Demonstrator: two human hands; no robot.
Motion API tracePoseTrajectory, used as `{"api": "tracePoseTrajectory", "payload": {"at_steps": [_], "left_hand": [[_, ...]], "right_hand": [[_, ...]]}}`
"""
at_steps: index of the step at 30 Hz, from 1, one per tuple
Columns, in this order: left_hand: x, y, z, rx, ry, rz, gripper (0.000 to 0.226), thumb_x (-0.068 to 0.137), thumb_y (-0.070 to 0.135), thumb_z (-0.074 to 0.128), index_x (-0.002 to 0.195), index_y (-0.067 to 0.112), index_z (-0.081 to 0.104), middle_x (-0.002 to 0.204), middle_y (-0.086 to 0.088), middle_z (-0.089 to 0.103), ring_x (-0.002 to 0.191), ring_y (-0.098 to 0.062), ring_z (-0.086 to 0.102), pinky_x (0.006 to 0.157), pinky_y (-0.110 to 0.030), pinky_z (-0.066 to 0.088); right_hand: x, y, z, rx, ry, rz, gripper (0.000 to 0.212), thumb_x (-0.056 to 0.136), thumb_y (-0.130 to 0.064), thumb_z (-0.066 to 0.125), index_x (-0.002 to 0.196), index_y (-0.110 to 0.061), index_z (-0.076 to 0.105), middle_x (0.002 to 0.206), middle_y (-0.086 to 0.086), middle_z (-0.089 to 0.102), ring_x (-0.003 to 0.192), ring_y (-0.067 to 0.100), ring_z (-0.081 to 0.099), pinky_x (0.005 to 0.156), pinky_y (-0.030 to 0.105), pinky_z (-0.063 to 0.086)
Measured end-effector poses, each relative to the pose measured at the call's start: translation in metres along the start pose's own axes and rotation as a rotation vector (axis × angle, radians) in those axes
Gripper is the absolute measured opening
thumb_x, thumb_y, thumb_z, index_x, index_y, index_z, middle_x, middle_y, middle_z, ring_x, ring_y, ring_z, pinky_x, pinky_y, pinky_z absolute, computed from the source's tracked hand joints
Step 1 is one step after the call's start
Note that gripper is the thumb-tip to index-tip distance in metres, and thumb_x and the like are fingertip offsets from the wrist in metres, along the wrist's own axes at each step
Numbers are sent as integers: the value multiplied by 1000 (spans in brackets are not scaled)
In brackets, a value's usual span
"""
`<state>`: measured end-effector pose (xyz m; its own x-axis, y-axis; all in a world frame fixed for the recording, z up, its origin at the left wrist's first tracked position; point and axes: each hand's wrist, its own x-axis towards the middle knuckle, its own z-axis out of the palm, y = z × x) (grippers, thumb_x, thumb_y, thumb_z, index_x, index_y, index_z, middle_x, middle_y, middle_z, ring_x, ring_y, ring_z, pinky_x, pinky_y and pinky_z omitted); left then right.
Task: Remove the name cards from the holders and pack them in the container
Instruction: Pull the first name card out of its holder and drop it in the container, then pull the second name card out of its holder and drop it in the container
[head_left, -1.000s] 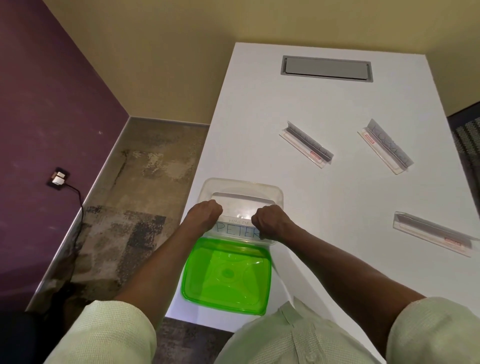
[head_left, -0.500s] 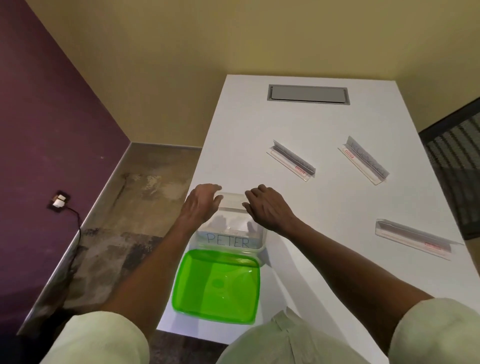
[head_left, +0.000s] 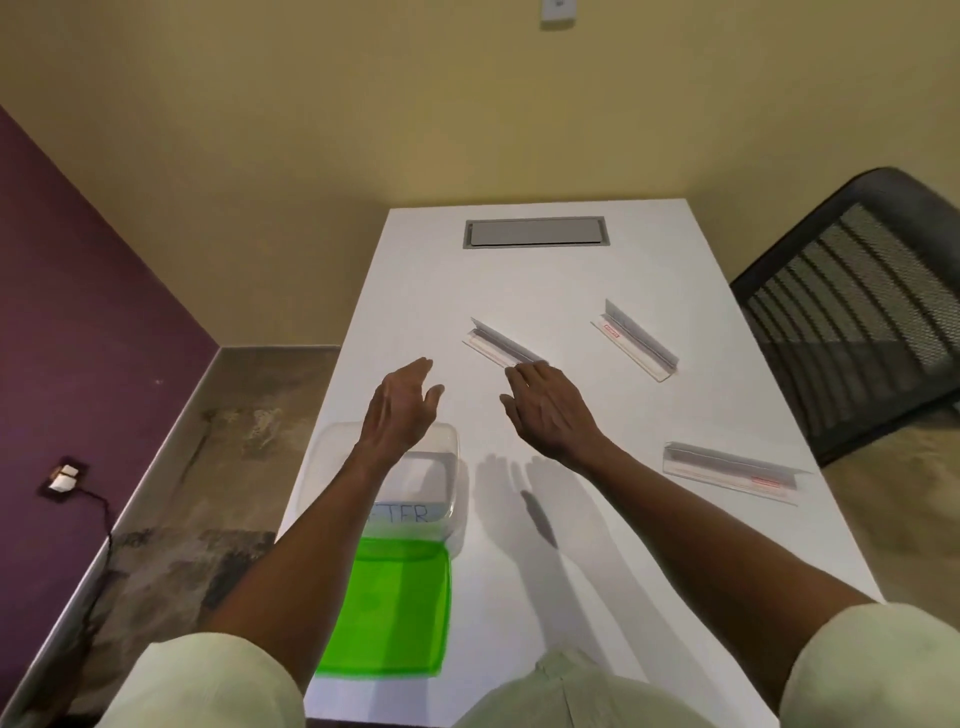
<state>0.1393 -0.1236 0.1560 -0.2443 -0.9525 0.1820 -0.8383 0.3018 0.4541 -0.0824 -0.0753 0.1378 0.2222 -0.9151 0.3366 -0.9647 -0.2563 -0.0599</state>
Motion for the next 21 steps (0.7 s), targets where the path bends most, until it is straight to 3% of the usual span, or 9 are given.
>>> {"api": "tracePoseTrajectory", "payload": {"at_steps": [8, 21], "left_hand": [[3, 62, 19, -19, -15, 13, 43, 96, 17, 55, 136, 5, 53, 140, -12, 56, 132, -27, 52, 112, -34, 40], [14, 149, 66, -11, -104, 86, 32, 93, 17, 54, 123, 6, 61, 124, -12, 67, 118, -31, 60, 95, -31, 45]], "right_hand": [[-35, 60, -18, -3, 70, 94, 26, 95, -29, 39, 101, -11, 56, 91, 4, 59, 83, 27, 53, 70, 37, 45], [-96, 154, -43, -114, 72, 246, 18, 93, -26, 41, 88, -13, 53, 84, 6, 59, 80, 28, 54, 70, 38, 43]]}}
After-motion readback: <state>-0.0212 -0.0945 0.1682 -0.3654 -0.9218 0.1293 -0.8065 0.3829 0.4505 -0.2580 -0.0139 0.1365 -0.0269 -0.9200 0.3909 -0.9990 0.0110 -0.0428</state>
